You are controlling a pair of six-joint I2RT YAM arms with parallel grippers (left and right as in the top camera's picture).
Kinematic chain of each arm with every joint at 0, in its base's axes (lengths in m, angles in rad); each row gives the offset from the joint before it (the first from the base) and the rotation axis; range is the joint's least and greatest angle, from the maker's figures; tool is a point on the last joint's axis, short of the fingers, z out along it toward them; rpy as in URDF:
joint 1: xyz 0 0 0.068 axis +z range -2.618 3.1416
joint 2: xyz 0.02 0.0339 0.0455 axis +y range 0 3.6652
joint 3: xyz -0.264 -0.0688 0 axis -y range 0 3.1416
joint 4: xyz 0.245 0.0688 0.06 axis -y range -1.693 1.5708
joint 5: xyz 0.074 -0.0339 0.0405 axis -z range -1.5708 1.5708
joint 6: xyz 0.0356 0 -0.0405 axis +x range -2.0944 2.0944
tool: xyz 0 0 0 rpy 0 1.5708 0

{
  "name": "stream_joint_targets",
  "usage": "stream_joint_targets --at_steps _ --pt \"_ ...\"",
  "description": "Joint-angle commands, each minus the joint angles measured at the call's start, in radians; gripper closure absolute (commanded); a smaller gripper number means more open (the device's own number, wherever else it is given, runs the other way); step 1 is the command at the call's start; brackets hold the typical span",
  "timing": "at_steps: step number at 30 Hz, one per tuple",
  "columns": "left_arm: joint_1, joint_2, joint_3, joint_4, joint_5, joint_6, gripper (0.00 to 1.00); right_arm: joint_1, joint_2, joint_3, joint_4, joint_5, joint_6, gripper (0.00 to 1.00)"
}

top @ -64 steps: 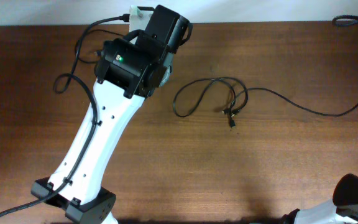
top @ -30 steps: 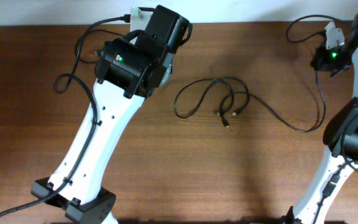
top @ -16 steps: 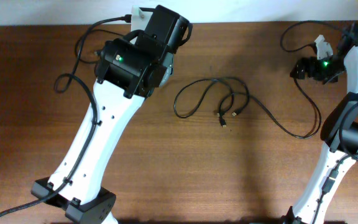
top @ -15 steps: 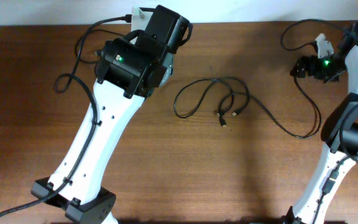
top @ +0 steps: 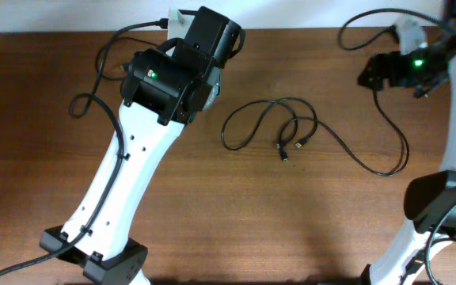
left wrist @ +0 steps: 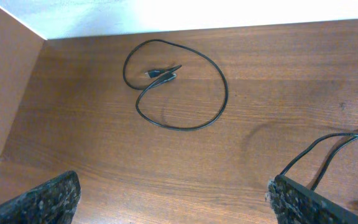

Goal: Untangle cables

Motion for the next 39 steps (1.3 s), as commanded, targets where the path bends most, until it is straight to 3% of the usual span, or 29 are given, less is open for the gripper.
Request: stream_joint_targets --at_steps 1,4,10,18,23,27,32,35,39 --pt "0.001 -0.025 0.004 -0.003 0.003 0.017 0.01 0.064 0.011 -0.005 -0.040 0.105 -0.015 0.05" --pt "0.002 -0.025 -0.003 -0.007 0.003 0.017 0.01 0.080 0.011 -0.037 -0.023 0.119 -0.019 0.04" --pt "0.002 -0.024 -0.026 0.002 0.002 0.018 0.01 0.082 0.010 -0.272 0.074 0.117 -0.033 0.03" --pt "0.002 -0.024 -0.026 0.025 -0.003 0.043 0.01 0.094 -0.214 -0.224 0.161 0.154 -0.078 0.02" --pt "0.002 -0.002 -0.026 0.032 0.024 0.043 0.01 0.093 -0.421 -0.224 0.431 0.159 -0.120 0.01" --pt "0.002 0.039 -0.026 0.008 0.037 0.042 0.01 0.093 -0.435 -0.224 0.639 0.140 -0.101 0.01" --pt "0.001 0.035 -0.026 -0.021 -0.063 -0.032 0.01 0.099 -0.439 -0.242 0.630 0.145 -0.078 0.02" --pt "0.002 0.007 -0.026 -0.024 -0.085 -0.016 0.01 0.099 -0.507 -0.402 0.695 0.129 -0.077 0.01" --pt "0.004 -0.002 -0.026 -0.027 -0.094 -0.016 0.01 0.101 -0.646 -0.775 0.925 0.129 0.016 0.02"
